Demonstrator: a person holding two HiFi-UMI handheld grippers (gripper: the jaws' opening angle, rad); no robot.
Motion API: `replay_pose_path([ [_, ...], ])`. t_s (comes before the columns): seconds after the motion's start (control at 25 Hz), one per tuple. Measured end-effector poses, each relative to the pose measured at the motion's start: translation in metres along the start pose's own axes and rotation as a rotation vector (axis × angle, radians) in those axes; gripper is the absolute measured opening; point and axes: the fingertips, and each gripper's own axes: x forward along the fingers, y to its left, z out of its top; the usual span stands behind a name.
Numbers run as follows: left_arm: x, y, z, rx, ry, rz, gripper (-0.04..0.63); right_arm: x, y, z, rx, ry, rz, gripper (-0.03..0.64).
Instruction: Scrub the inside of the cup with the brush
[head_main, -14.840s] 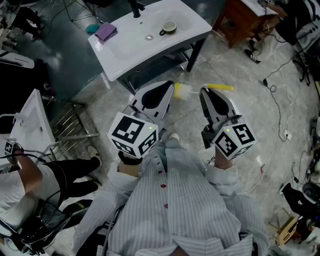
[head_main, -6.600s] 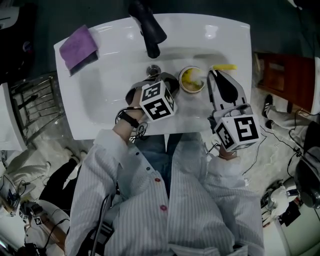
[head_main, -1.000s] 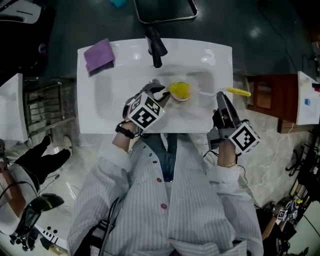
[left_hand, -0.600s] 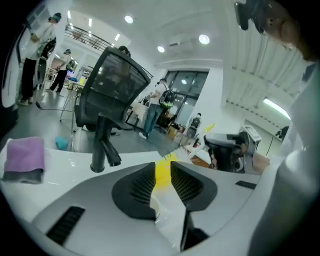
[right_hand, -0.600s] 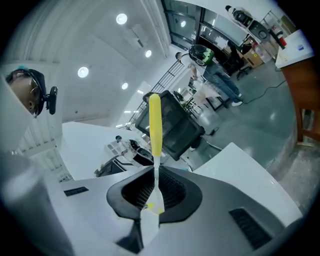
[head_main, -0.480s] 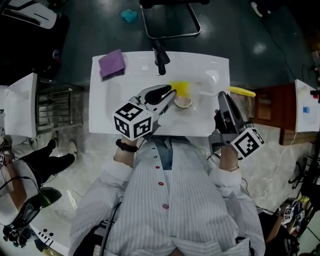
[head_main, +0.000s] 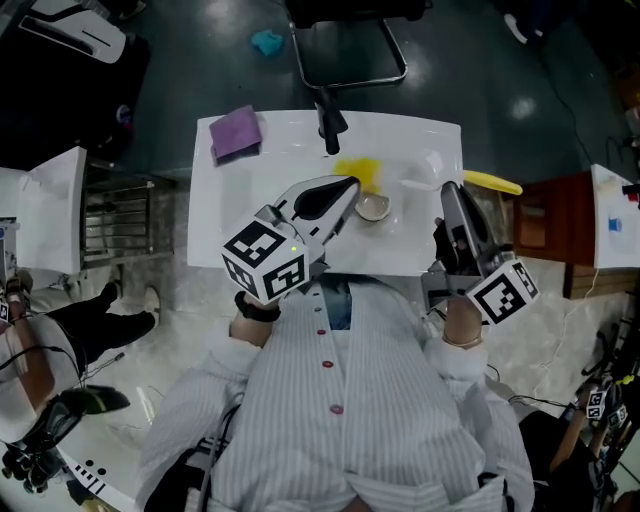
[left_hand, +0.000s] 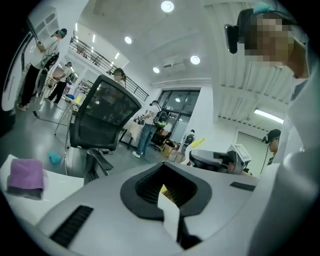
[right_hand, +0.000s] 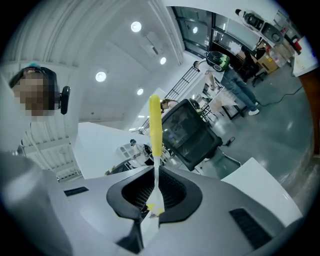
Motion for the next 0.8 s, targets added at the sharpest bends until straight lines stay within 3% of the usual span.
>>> replay_pose_path([
  [0.36, -0.005, -0.011, 0.015, 0.018, -0.040, -0.036, 0.009, 0.010, 0.014, -0.002, -0.046, 0.033, 0.035, 0.052],
  [0.8, -0.012, -0.018, 0.015, 0.030, -0.056, -0.022, 0.009, 0.013, 0.026, -0.013, -0.082, 0.071, 0.056, 0.052],
])
